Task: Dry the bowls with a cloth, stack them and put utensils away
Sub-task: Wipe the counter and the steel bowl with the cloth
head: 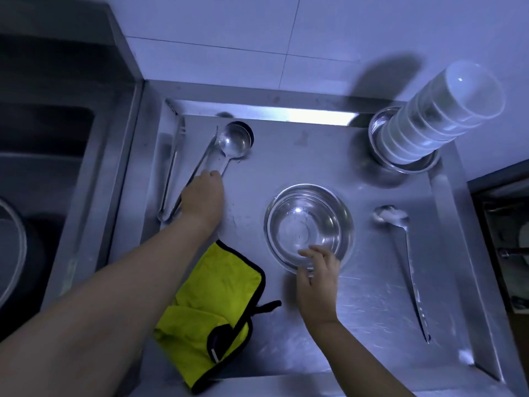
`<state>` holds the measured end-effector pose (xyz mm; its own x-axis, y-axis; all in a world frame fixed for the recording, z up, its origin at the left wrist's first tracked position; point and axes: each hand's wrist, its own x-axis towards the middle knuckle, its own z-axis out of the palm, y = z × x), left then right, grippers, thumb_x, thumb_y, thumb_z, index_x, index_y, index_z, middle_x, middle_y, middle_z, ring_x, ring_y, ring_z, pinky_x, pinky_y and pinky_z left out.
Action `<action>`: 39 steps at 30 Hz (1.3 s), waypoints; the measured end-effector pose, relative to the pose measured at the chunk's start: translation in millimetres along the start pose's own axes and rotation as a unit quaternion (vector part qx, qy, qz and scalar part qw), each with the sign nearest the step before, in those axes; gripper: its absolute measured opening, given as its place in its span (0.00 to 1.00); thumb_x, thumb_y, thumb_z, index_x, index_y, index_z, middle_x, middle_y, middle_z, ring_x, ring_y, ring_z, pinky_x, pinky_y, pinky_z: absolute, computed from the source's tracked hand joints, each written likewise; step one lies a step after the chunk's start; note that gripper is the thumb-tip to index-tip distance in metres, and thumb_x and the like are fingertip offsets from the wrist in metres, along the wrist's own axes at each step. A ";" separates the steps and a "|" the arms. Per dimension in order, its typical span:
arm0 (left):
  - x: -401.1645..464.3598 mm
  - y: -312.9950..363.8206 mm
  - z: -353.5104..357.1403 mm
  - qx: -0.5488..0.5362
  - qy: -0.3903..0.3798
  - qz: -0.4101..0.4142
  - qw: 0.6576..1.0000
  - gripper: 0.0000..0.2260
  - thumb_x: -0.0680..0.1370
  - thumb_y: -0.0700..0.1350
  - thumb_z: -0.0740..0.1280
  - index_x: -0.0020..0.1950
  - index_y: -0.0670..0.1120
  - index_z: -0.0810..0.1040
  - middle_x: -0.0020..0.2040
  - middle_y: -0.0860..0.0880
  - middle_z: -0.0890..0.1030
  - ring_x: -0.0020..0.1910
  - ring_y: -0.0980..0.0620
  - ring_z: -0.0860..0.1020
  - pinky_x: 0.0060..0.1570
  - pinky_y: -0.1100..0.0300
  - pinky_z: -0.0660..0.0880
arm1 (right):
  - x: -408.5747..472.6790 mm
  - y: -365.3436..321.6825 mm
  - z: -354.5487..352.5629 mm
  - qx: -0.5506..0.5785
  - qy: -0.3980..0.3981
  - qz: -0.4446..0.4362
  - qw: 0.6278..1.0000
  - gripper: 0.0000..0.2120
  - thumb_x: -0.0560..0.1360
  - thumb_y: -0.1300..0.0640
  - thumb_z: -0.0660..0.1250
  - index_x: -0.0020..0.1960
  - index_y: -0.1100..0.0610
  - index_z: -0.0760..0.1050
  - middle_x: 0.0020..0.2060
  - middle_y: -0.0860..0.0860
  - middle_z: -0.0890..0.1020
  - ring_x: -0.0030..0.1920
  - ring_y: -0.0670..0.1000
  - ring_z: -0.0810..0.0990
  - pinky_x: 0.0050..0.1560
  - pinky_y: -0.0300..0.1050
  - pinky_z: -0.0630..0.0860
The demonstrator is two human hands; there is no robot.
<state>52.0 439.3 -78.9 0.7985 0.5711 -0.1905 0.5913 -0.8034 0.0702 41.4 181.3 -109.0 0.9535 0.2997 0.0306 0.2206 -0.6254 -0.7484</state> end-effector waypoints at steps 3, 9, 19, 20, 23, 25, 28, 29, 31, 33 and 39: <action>2.6 -5.5 -8.7 -0.011 -0.016 0.034 0.999 0.09 0.75 0.30 0.59 0.53 0.38 0.72 0.52 0.39 0.76 0.48 0.40 0.77 0.39 0.56 0.65 | 2.9 -11.5 10.7 0.013 -0.011 0.001 1.000 0.16 0.69 0.65 0.58 0.50 0.53 0.79 0.54 0.35 0.69 0.56 0.44 0.68 0.48 0.56 0.77; -10.0 -12.0 -14.8 -0.465 -0.074 -0.136 0.872 0.06 0.73 0.29 0.58 0.40 0.34 0.74 0.38 0.37 0.77 0.36 0.42 0.79 0.38 0.48 0.80 | 21.8 -46.8 29.8 0.060 -0.037 0.003 0.998 0.12 0.71 0.62 0.58 0.46 0.55 0.79 0.46 0.38 0.74 0.53 0.47 0.72 0.53 0.50 0.74; -44.4 34.1 -11.1 -0.644 -0.162 -0.197 0.721 0.12 0.69 0.24 0.64 0.43 0.40 0.75 0.38 0.44 0.79 0.40 0.46 0.81 0.46 0.53 0.81 | 32.5 -81.8 28.5 0.046 -0.224 0.157 0.961 0.13 0.78 0.51 0.60 0.60 0.53 0.74 0.42 0.48 0.80 0.43 0.51 0.78 0.45 0.48 0.74; -48.6 45.5 -12.9 -0.643 -0.155 -0.187 0.726 0.11 0.69 0.25 0.65 0.44 0.39 0.76 0.38 0.45 0.80 0.39 0.48 0.81 0.44 0.55 0.81 | 29.3 -80.7 22.7 0.018 -0.228 0.146 0.962 0.11 0.79 0.50 0.60 0.58 0.54 0.73 0.38 0.46 0.77 0.41 0.51 0.76 0.41 0.47 0.71; -57.9 81.6 -14.5 -0.616 -0.141 -0.132 0.764 0.10 0.68 0.30 0.69 0.44 0.43 0.78 0.39 0.48 0.82 0.41 0.49 0.81 0.44 0.58 0.78 | 21.7 -63.2 -1.5 -0.071 -0.178 0.124 0.974 0.08 0.80 0.51 0.58 0.48 0.55 0.67 0.33 0.47 0.72 0.38 0.55 0.73 0.35 0.46 0.63; -63.2 104.4 -16.8 -0.592 -0.172 -0.066 0.784 0.12 0.67 0.32 0.68 0.45 0.47 0.79 0.40 0.50 0.82 0.44 0.48 0.81 0.47 0.57 0.77 | 19.4 -43.7 -25.3 -0.104 -0.113 0.126 0.980 0.07 0.81 0.53 0.57 0.47 0.56 0.66 0.34 0.50 0.74 0.39 0.59 0.75 0.35 0.47 0.62; -62.8 115.5 -18.3 -0.537 -0.155 -0.012 0.829 0.13 0.68 0.39 0.67 0.49 0.52 0.79 0.43 0.53 0.81 0.49 0.48 0.80 0.54 0.54 0.76 | 15.7 -5.2 -69.2 -0.174 -0.036 0.139 0.974 0.07 0.81 0.54 0.57 0.52 0.58 0.69 0.40 0.58 0.79 0.42 0.64 0.77 0.37 0.50 0.64; -60.6 110.8 -18.1 -0.498 -0.121 -0.006 0.859 0.13 0.69 0.40 0.68 0.53 0.50 0.79 0.46 0.52 0.81 0.50 0.48 0.80 0.54 0.54 0.75 | 14.1 9.9 -83.3 -0.205 -0.016 0.146 0.968 0.08 0.80 0.55 0.57 0.53 0.59 0.70 0.41 0.59 0.80 0.42 0.64 0.77 0.37 0.51 0.65; -56.2 90.5 -18.4 -0.371 -0.042 0.003 0.927 0.15 0.72 0.40 0.66 0.59 0.47 0.78 0.54 0.47 0.79 0.53 0.46 0.78 0.53 0.54 0.73 | 12.1 37.2 -107.9 -0.254 0.021 0.158 0.954 0.07 0.80 0.57 0.59 0.53 0.60 0.71 0.40 0.61 0.80 0.40 0.66 0.78 0.35 0.51 0.66; -50.8 61.1 -18.8 -0.262 0.007 0.005 0.965 0.18 0.73 0.38 0.64 0.63 0.45 0.75 0.59 0.42 0.76 0.57 0.41 0.75 0.53 0.50 0.72 | 10.5 56.6 -127.7 -0.280 0.061 0.168 0.943 0.07 0.78 0.59 0.62 0.54 0.62 0.72 0.39 0.62 0.80 0.37 0.67 0.78 0.34 0.51 0.65; -41.4 -14.1 -12.3 -0.060 0.097 -0.005 0.993 0.15 0.70 0.31 0.62 0.57 0.32 0.73 0.53 0.29 0.74 0.52 0.31 0.72 0.50 0.39 0.69 | 1.9 87.6 -150.1 -0.312 0.102 0.179 0.927 0.07 0.74 0.63 0.68 0.49 0.66 0.73 0.35 0.65 0.80 0.33 0.68 0.78 0.34 0.53 0.71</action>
<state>12.0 429.1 -60.0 0.7926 0.6097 0.0006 0.5987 -0.7785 0.1885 93.3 19.0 -75.1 0.9935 -0.1103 0.0276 -0.1023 -0.9730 -0.2070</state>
